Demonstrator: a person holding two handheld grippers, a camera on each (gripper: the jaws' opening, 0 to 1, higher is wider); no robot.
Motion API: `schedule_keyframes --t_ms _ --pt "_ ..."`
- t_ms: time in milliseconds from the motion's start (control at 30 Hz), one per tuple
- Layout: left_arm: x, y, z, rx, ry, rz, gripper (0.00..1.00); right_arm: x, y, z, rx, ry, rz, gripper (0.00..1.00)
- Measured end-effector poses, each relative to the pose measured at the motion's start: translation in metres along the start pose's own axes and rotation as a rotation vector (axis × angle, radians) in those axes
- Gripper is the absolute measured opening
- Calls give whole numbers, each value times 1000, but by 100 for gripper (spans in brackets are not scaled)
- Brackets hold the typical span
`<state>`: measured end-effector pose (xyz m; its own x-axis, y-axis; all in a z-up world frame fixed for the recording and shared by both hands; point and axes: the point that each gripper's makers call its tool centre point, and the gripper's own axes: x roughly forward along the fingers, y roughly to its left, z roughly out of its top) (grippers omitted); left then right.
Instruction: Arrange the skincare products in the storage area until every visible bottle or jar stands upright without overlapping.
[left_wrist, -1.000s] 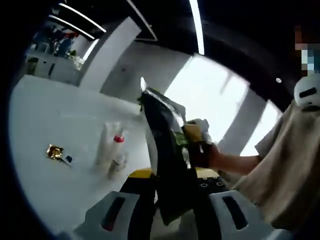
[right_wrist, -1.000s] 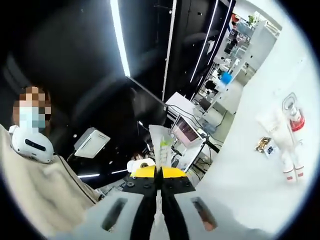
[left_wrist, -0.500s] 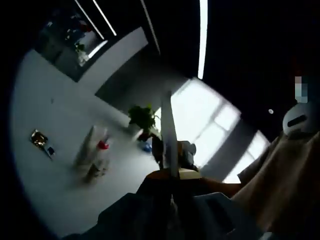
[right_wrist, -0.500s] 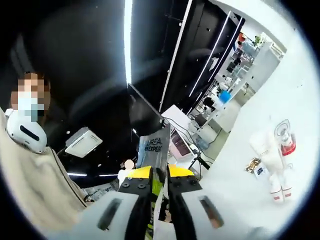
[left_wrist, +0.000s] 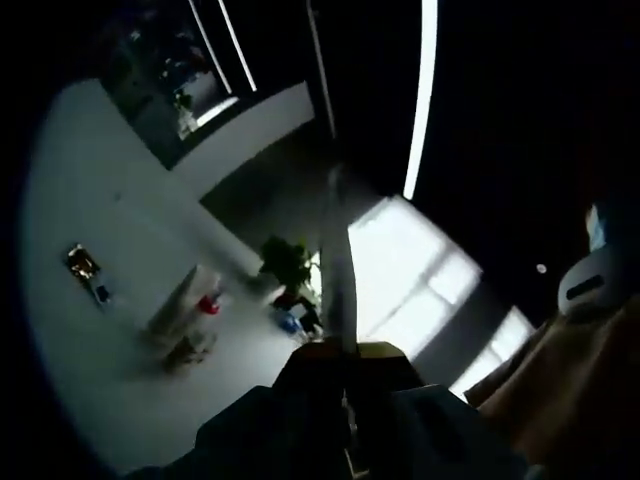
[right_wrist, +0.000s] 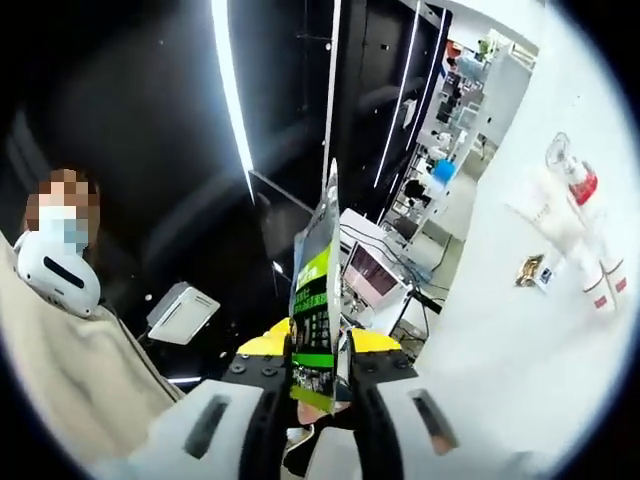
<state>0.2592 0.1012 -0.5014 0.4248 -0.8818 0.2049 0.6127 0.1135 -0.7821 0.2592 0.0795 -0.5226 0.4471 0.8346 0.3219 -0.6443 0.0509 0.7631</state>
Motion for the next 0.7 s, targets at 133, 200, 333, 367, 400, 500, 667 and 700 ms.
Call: schedule_keyframes --t_ms 133,200,333,367,400,500,667,700 --pt "-2 3 -1 -14 -5 25 0 -2 8 7 14 -51 36 4" --pt "-2 3 -2 -10 -2 29 0 -2 14 7 23 -65 56 2" --pt "2 1 -4 47 18 48 0 -5 12 7 58 -92 47 1" --pt "3 2 -5 74 23 58 0 -6 10 8 59 -101 39 1" --pt "3 4 -4 108 26 68 0 -7 10 8 65 -108 39 1" --pt "4 7 -7 94 35 68 5 -7 11 10 82 -129 36 1" --pt "0 12 -26 81 92 78 8 -11 2 17 96 -174 0 1" --pt "-2 14 -28 70 91 77 6 -12 1 16 99 -173 -7 1"
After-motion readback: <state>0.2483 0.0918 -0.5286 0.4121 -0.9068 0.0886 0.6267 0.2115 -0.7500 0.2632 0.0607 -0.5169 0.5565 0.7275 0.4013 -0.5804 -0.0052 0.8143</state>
